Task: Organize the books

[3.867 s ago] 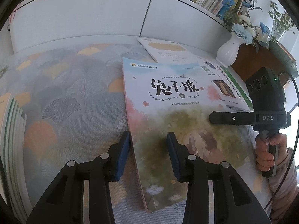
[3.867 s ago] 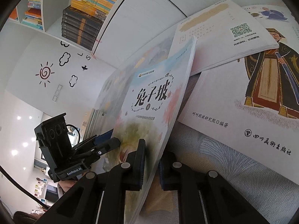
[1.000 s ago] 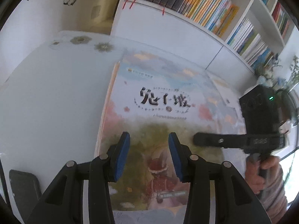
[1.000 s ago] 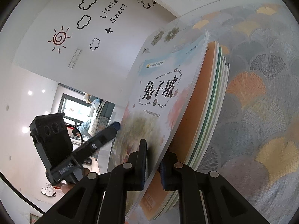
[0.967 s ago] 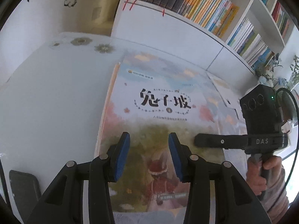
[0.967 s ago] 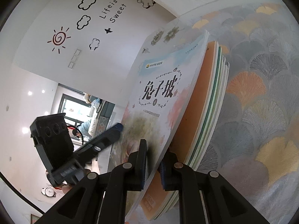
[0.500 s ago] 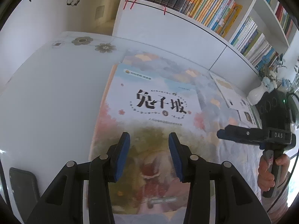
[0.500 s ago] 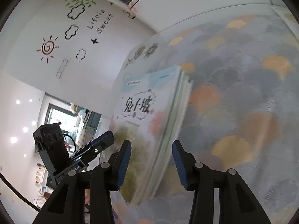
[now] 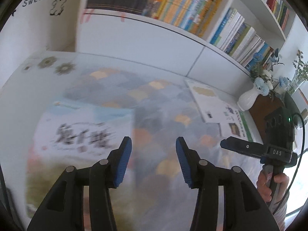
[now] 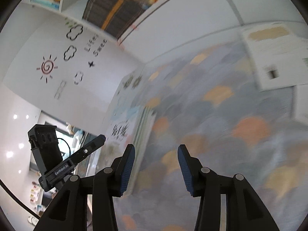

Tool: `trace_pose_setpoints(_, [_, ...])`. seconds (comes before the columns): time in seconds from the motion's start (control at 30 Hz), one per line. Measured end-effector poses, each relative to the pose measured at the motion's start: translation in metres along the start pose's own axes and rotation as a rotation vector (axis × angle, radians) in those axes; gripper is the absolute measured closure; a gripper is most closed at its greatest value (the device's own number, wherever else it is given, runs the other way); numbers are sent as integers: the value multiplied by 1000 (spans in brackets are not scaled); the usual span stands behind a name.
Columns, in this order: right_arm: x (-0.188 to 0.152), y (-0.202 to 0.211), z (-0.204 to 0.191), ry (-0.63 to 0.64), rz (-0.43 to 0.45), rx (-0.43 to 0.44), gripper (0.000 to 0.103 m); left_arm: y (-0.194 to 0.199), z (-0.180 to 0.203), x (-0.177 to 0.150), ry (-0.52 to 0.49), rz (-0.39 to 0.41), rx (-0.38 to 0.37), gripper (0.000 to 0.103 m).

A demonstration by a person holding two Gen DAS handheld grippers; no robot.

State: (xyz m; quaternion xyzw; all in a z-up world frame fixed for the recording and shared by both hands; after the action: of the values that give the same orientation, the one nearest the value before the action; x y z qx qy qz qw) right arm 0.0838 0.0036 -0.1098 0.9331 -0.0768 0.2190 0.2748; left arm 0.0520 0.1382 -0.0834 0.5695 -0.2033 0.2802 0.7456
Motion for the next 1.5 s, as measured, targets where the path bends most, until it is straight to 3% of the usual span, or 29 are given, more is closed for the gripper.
trace_pose_setpoints(0.23, [33, 67, 80, -102, 137, -39, 55, -59, 83, 2, -99, -57, 19, 58])
trace_pose_setpoints(0.43, [56, 118, 152, -133, 226, -147, 55, -119, 158, -17, -213, -143, -19, 58])
trace_pose_setpoints(0.53, [67, 131, 174, -157, 243, -165, 55, -142, 176, -11, -226, -141, -16, 58])
trace_pose_setpoints(0.67, [86, 143, 194, -123, 264, -269, 55, -171, 193, 5, -198, -129, -41, 58])
trace_pose_setpoints(0.83, [101, 134, 222, -167, 240, -277, 55, -195, 208, 16, -263, -74, -7, 58])
trace_pose_setpoints(0.97, [113, 125, 226, -135, 232, -276, 55, -219, 202, 26, -277, -95, 53, 58])
trace_pose_setpoints(1.1, [121, 111, 224, -159, 224, -203, 54, -228, 200, 28, -227, -121, -15, 56])
trace_pose_setpoints(1.23, [116, 108, 218, -162, 222, -220, 53, -218, 197, 19, -262, -138, -13, 56])
trace_pose_setpoints(1.5, [45, 109, 174, -156, 142, -162, 53, -161, 170, -32, -288, -170, -19, 56])
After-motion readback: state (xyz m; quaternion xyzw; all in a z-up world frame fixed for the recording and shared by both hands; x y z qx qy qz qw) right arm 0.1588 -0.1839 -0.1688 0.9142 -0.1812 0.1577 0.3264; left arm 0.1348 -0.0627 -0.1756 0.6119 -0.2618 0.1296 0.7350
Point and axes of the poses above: each gripper's, at about its wrist camera, not at the fingertips, and y roughly against the way its jaws point, z to its right, x to its top, the point moved 10 cm from there along -y, roughly the way its jaws point, and after that the axes turned 6 degrees about x, right-handed, at the moved point
